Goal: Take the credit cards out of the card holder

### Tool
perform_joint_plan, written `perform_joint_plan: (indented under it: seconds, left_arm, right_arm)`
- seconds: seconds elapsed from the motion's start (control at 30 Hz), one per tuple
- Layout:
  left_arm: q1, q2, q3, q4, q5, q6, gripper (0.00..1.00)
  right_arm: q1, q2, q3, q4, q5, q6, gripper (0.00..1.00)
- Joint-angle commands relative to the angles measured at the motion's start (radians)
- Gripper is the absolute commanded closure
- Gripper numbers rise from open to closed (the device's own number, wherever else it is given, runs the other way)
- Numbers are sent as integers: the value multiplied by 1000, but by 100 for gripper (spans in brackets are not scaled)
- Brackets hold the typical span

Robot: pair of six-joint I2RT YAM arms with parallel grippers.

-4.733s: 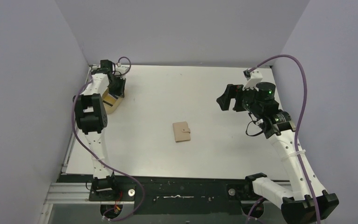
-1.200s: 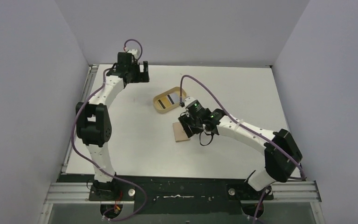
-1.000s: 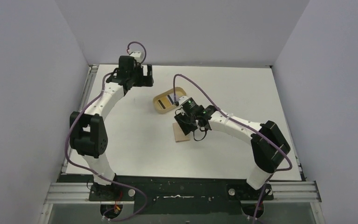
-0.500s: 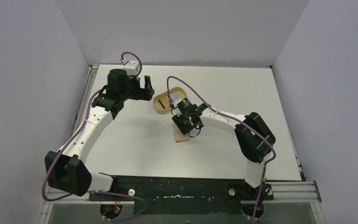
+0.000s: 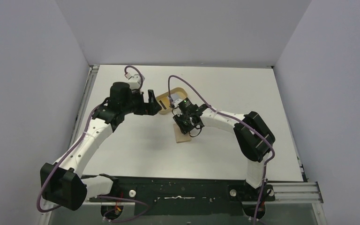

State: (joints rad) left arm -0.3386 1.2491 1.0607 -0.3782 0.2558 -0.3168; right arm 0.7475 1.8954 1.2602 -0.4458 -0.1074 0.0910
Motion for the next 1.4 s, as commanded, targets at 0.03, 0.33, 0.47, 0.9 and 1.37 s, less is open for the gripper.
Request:
perform_joint_plan:
  seconds: [0.03,0.33,0.47,0.9,1.37]
  left_arm:
    - [-16,-79,-85,-16,74,-100,3]
    - [-110,-62,-284,95,34,-316,3]
    - [-168,27,-337,240,-56,-379,3]
    - [-183,256,-382,827,67,-596,6]
    - [-159,318,-430,1102,150,-807,49]
  right_arm:
    - [-10,18,-5,44,-24,7,75]
    - [-47,-56,-72,91,-76,28,100]
    - [-103,-145,-129,163,-217,80,100]
    - [-178,-320,-137,238,-524,157,100]
    - [-194,-334,-126,309,-597,225,100]
